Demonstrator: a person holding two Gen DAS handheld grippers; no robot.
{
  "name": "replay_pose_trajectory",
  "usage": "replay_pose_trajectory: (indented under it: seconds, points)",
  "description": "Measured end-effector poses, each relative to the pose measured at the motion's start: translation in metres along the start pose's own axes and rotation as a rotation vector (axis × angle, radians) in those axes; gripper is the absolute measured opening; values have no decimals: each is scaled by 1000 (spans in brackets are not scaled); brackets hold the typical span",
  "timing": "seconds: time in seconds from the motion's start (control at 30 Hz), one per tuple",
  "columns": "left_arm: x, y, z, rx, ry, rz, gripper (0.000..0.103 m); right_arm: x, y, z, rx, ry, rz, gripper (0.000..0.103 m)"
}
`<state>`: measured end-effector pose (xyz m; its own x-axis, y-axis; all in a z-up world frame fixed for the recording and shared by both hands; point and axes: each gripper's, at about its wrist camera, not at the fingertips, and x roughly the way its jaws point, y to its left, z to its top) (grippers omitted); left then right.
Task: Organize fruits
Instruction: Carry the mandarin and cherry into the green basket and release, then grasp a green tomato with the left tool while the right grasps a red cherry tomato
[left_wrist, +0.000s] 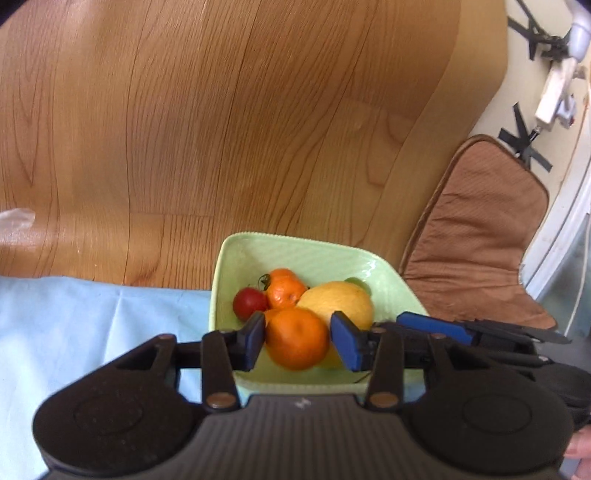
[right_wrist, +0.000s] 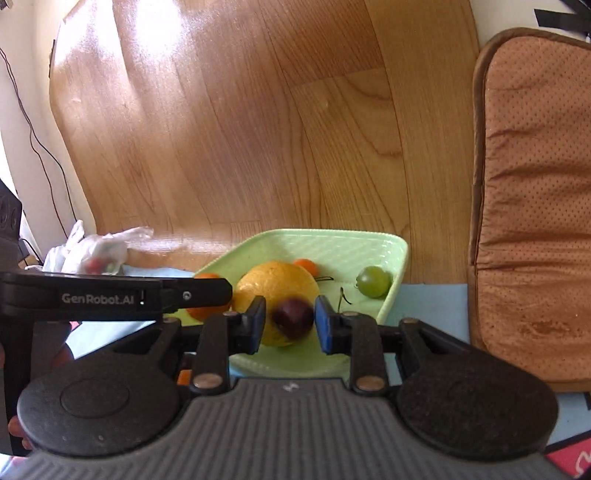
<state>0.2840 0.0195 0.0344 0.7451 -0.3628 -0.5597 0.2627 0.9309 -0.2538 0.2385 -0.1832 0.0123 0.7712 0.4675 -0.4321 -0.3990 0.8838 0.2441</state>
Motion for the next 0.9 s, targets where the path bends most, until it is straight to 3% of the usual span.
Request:
replay_pose_trajectory:
  seconds: [0.23,0.43,0.63,0.7,0.83,0.9]
  points:
    - [-42,25,-11,-74,-75,-43,50,-48,-18,-1,94,-93,10,32]
    - [-67,40,-39,-87,-44,-32,50,-69,-28,-25,179,10,75,32]
    - [-74,43,-57,-104,-18,-37,50,-65,31,-32,-89,46,127,34]
    - [-72,43,-58,-106,-9,-46,50,-59,52,-34,-215,46,118,55]
    - [-67,40,-66,-95,0,-61,60,-37,75,-40,-376,50,87,57]
    - [-64,41,-69,-104,5,-57,60,-30,81,-42,-416,43,67,57]
